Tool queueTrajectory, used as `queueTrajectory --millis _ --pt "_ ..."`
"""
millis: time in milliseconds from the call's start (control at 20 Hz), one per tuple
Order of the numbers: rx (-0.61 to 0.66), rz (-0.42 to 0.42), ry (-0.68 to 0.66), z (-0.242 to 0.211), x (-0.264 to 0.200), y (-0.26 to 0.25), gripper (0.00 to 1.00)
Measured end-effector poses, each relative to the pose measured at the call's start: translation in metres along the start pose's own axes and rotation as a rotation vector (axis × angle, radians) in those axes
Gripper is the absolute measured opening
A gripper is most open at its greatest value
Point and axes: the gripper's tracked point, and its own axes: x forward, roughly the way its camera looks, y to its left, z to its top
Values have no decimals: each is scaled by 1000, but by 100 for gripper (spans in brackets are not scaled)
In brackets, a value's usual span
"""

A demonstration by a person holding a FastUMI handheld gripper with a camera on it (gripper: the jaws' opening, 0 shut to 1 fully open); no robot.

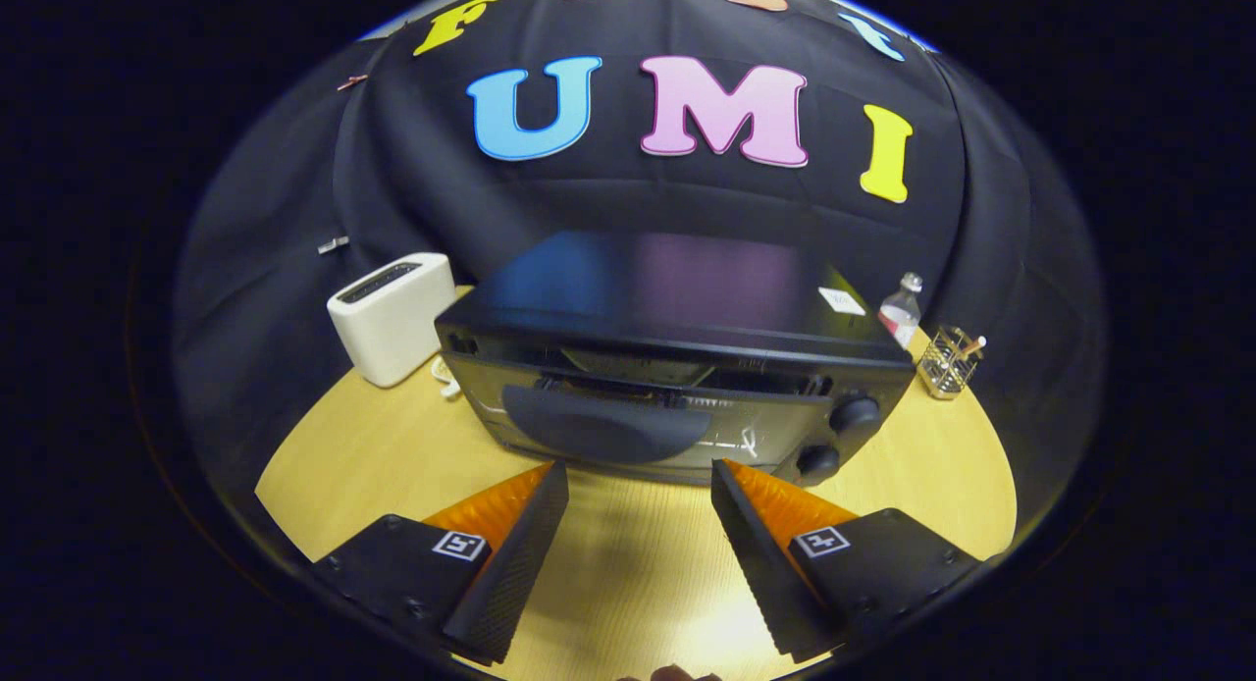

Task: Open the toaster oven, put the food inside, and close the toaster oven door.

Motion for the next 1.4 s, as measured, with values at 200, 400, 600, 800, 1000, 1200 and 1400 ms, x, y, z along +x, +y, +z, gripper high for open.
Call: queueTrajectory --millis 200,400,600,800,1000,1200,1400 --pt "35 -17 -149 55 -36 -20 97" --pt "44 -83 -287 101 -90 -59 97" --pt "100 -157 -367 124 -140 -101 97" --pt "139 -239 -431 133 -185 -132 99" --pt "125 -275 -473 141 -200 -138 99" --pt "107 -267 -480 146 -201 -131 99" --pt "83 -260 -487 150 -201 -124 99"
